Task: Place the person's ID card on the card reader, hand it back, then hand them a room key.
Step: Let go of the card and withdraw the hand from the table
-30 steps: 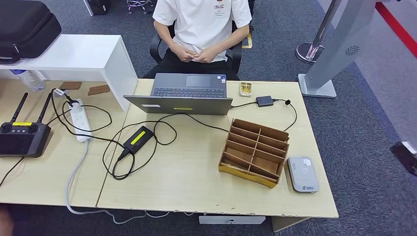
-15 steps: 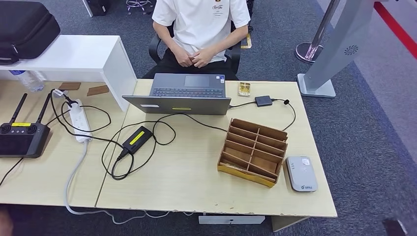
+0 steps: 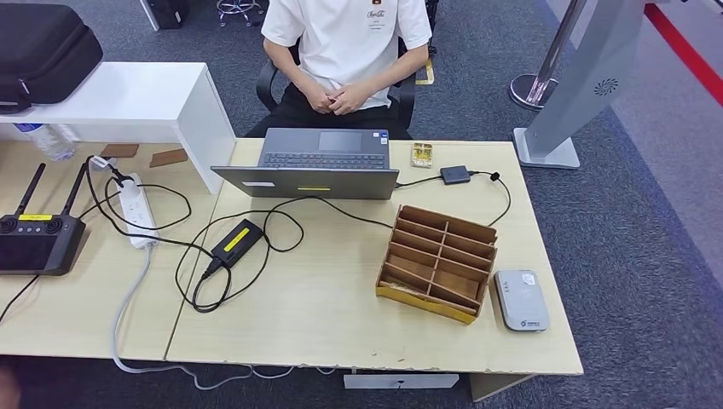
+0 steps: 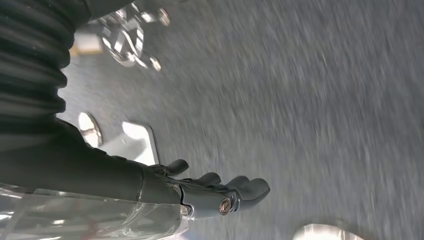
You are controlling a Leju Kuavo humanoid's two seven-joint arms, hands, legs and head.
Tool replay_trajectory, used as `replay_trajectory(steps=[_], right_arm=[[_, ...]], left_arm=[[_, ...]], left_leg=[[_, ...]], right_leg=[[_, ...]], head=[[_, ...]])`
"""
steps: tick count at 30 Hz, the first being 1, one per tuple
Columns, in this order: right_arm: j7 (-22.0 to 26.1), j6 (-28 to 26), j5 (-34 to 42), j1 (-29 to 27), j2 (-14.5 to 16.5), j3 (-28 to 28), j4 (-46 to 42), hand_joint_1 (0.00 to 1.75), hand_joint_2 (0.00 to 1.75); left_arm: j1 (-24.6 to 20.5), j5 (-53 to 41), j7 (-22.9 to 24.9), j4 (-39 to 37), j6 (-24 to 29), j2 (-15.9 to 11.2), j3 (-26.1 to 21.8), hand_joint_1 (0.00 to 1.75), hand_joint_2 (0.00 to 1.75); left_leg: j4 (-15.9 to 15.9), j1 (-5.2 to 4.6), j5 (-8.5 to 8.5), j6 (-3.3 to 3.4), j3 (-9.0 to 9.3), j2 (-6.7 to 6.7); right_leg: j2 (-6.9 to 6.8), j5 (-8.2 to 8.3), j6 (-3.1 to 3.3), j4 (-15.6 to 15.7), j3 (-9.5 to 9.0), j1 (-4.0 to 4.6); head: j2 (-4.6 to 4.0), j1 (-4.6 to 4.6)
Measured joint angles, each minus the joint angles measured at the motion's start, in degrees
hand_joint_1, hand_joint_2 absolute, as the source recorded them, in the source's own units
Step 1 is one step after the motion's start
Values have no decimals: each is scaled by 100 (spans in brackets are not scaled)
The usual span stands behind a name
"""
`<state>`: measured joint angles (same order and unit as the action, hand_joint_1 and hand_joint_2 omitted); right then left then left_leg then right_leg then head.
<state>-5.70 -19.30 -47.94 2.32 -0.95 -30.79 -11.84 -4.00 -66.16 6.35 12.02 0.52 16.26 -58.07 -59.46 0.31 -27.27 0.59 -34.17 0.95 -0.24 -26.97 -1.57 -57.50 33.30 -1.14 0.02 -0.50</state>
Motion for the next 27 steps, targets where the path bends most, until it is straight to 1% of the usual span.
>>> replay_trajectory(steps=[2, 4, 9, 11, 16, 21, 27], right_arm=[[-167, 163, -103, 0, 272, 30, 39, 0, 175], [-287, 330, -175, -1, 481, 52, 68, 0, 175], [-477, 869, -675, 2, 748, 320, 97, 0, 175], [-463, 1036, -757, 4, 801, 433, 101, 0, 175], [-395, 1016, -839, 6, 859, 587, 104, 0, 175], [-327, 1139, -844, 13, 863, 606, 104, 0, 175], [-424, 1249, -852, 12, 862, 607, 110, 0, 175]], left_arm=[[-3, -82, 11, 0, 107, 2, 0, 0, 175], [-4, -149, 16, 0, 204, 3, 0, 0, 175], [-8, -263, -15, 0, 348, 2, 4, 0, 175], [-10, -314, -26, 0, 362, 1, 16, 0, 175], [-11, -402, -61, 0, 373, -8, 40, 0, 175], [-12, -494, -53, 0, 359, -25, 67, 0, 175], [-12, -509, -2, 0, 374, -50, 70, 0, 175]], left_leg=[[0, 0, 0, -3, 1, 0], [0, 0, 0, -3, 1, 0], [1, 0, 1, -4, 1, -1], [0, -2, 1, -4, 1, -1], [0, -5, 1, -4, 1, -1], [0, -5, 1, -4, 1, -2], [0, -5, 0, -4, 1, -2]], right_leg=[[1, -1, 1, 0, 0, 0], [1, -1, 2, 0, 0, 0], [2, -1, 2, 0, -1, -1], [2, -1, 2, 0, -2, -2], [2, 0, 3, 0, -1, -4], [2, 0, 3, 0, -1, -4], [3, 0, 3, 0, -1, -3]], head=[[0, -3], [0, -5], [0, -2], [0, -2], [0, -3], [0, -2], [0, -3]])
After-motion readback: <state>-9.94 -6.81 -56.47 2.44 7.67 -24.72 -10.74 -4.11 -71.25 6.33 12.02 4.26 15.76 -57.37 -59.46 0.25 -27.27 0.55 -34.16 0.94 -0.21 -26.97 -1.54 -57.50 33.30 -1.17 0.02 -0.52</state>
